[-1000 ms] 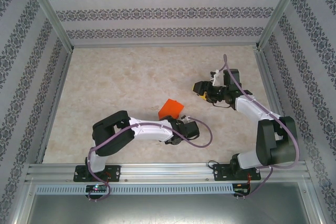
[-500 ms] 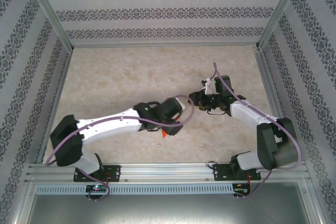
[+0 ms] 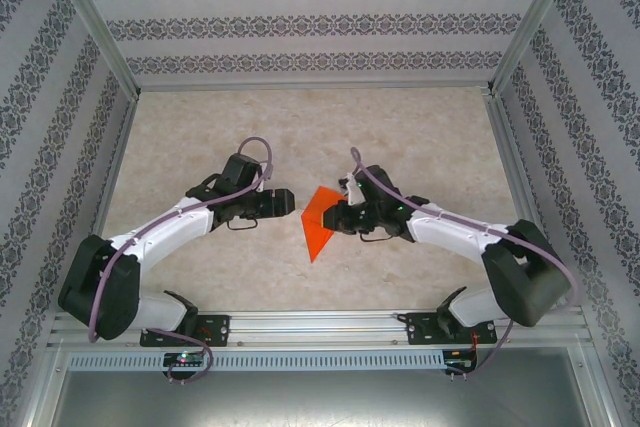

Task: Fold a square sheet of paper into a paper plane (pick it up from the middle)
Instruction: Fold the wing for the fifth time at the center of the table.

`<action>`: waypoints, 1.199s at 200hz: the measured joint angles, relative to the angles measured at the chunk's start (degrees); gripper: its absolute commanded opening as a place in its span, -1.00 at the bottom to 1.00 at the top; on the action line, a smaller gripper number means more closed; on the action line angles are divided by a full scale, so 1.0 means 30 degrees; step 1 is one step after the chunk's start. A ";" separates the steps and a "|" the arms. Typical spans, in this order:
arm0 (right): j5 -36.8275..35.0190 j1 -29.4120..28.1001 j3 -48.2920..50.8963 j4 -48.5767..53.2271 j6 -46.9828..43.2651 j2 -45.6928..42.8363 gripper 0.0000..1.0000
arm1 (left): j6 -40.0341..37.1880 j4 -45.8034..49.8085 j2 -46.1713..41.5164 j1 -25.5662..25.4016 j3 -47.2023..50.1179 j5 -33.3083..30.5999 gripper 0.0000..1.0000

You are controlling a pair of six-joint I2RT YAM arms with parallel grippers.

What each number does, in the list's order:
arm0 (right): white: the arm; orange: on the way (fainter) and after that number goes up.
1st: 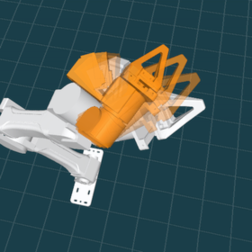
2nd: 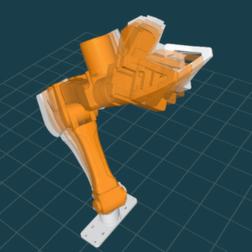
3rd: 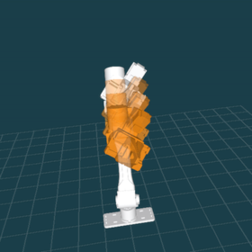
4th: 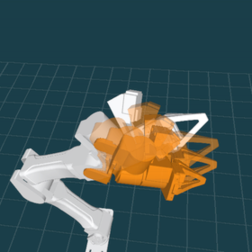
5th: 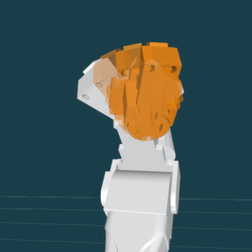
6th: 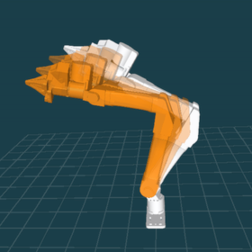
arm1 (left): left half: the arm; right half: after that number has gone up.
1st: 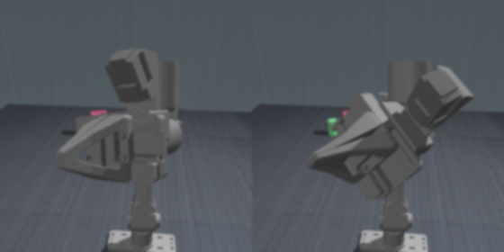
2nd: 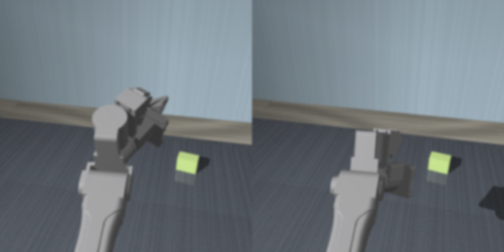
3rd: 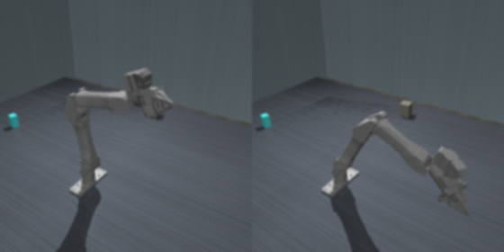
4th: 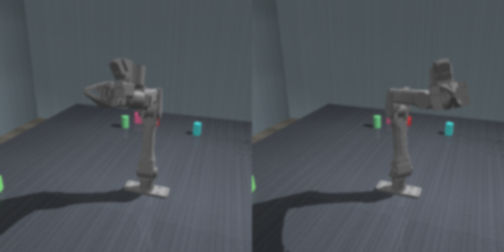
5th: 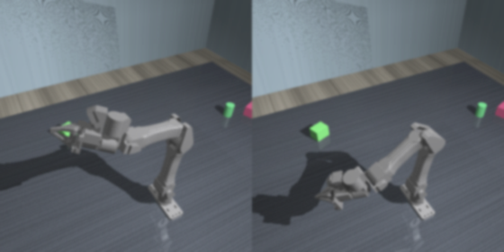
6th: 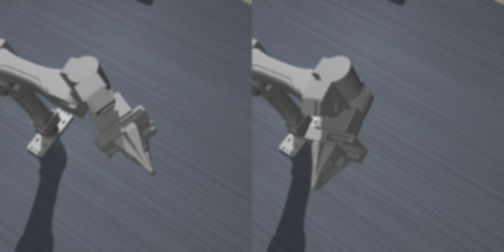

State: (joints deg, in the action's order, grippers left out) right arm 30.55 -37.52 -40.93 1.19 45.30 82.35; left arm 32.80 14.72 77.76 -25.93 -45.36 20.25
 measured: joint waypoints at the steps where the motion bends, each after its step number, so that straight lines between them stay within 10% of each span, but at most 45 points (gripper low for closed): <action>1: -0.0066 -0.0058 -0.0007 0.0000 -0.0007 0.0080 -0.76 | 0.0087 -0.0095 0.0015 0.0036 0.0044 0.0073 0.55; 240: -0.2011 -0.0226 0.1406 -0.3235 -0.0423 0.3956 -1.00 | 0.4138 -0.5319 0.1275 -0.0058 0.2062 0.3249 0.53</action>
State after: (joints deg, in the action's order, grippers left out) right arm 24.51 -38.20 -36.71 -8.51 44.03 94.21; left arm 45.21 -1.23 81.58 -26.11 -39.18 30.00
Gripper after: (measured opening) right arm 0.042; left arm 0.768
